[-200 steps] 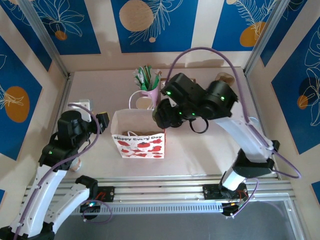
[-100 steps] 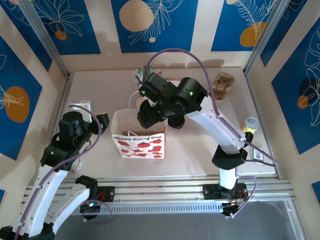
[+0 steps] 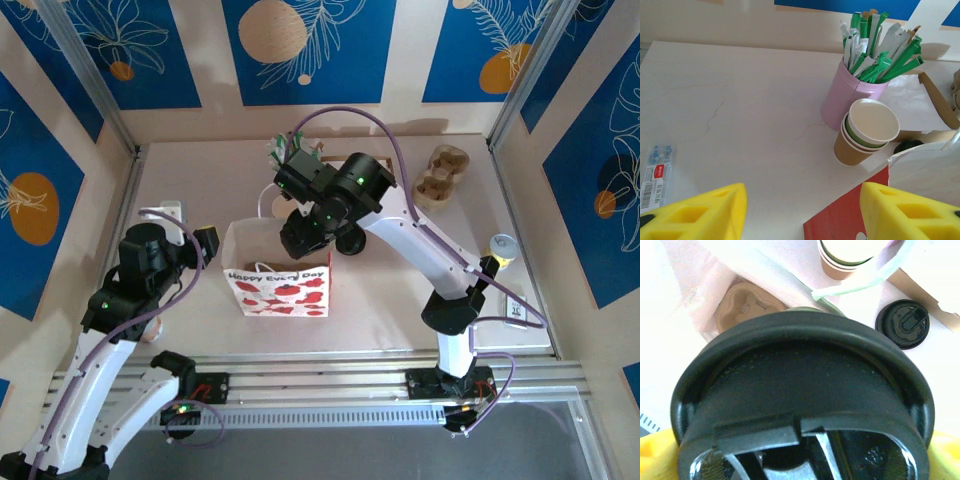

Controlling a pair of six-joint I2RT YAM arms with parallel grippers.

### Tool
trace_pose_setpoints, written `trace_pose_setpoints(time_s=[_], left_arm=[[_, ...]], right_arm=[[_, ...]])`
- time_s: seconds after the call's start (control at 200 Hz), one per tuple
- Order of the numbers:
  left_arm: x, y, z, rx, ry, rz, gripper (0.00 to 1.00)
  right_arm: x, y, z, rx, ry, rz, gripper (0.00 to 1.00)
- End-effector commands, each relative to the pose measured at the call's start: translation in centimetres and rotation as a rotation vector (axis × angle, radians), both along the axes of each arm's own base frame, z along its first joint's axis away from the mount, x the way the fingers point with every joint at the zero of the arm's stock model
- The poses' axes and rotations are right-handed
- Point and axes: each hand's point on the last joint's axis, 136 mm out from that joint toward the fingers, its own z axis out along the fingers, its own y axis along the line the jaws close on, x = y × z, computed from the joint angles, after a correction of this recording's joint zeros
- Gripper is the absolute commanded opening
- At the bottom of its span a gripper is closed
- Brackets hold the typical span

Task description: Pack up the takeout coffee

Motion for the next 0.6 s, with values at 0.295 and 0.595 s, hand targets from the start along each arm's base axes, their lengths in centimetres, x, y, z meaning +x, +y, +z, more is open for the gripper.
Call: trace_pose_setpoints(time_s=[0.295,0.595], left_arm=[[-0.1,-0.2,0.2,0.011,-0.022,-0.016,0.61],[-0.1,-0.3,0.1,0.011,-0.021,-0.022,0.61]], right_arm=[[-1.6,-1.1,-3.8,-0.131,0.188,0.05,0.76],[-1.4,-1.3,-5.0,-0.162,0.218,0.048,0.74]])
